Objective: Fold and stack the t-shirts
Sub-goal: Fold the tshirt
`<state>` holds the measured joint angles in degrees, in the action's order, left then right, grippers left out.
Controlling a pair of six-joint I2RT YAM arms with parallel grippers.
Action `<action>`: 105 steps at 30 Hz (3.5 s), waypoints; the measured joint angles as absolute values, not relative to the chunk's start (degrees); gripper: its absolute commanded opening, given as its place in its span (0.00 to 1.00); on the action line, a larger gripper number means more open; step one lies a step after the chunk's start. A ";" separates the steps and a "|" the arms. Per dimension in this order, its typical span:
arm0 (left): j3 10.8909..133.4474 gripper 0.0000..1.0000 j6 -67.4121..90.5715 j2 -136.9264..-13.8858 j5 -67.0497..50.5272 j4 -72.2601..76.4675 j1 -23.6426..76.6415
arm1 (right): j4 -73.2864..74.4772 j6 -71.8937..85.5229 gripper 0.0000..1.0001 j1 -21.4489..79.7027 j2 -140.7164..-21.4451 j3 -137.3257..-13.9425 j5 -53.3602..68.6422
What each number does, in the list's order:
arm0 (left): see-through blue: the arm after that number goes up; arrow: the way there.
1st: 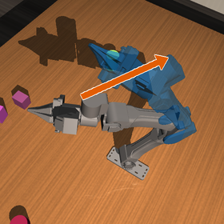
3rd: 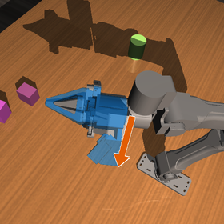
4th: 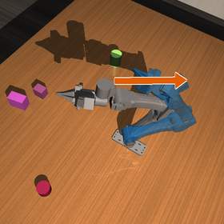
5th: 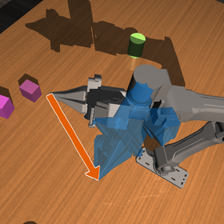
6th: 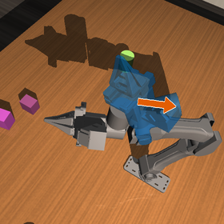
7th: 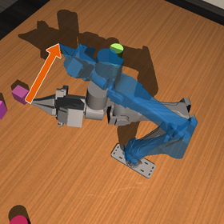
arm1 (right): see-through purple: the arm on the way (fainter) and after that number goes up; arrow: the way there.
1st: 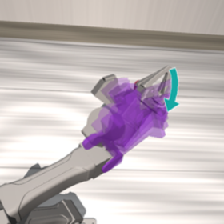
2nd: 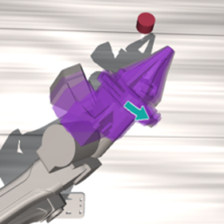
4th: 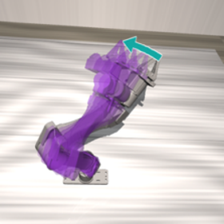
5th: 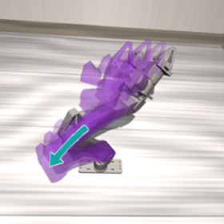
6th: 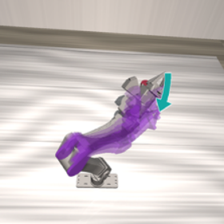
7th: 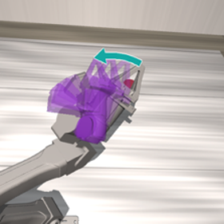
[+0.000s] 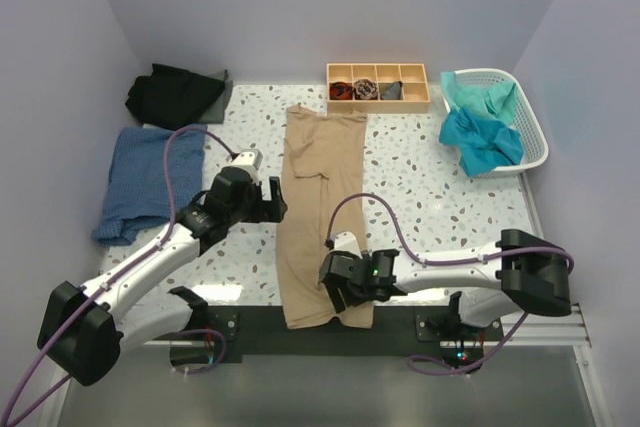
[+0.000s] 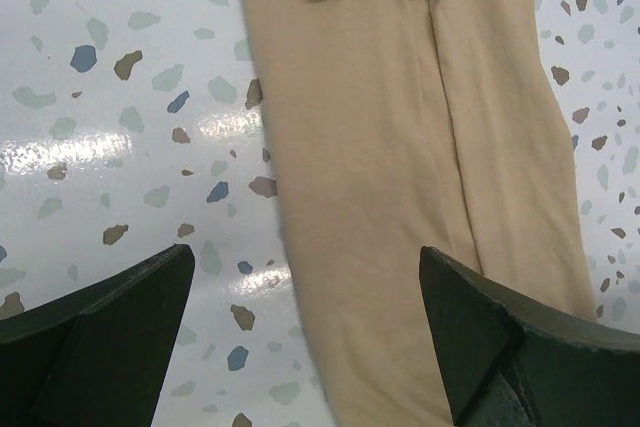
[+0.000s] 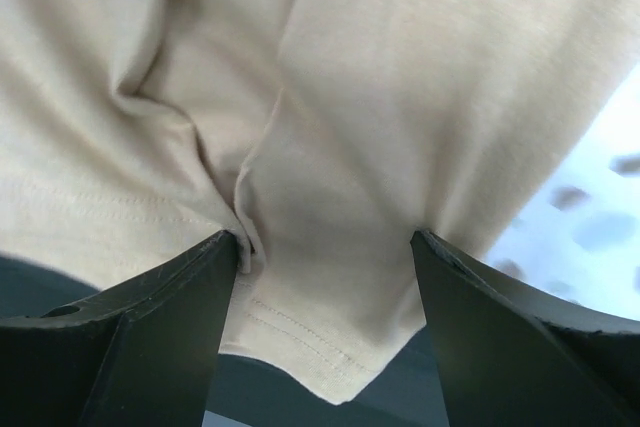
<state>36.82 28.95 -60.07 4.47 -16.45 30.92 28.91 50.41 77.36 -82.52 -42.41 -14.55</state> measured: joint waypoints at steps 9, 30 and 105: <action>36.82 1.00 28.95 -60.14 3.25 -16.45 31.68 | 39.00 48.73 0.81 77.30 -74.52 -42.19 -17.91; 36.80 1.00 28.97 -59.99 3.22 -16.51 32.99 | 20.47 45.28 0.59 77.30 -75.48 -40.49 -5.56; 54.00 1.00 29.15 -91.29 6.39 -7.14 40.12 | 23.57 17.21 0.81 38.06 -104.90 -73.08 -15.14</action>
<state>54.00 29.15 -91.29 6.39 -7.14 40.12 23.57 17.21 38.06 -104.90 -73.08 -15.14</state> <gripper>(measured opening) 0.998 0.810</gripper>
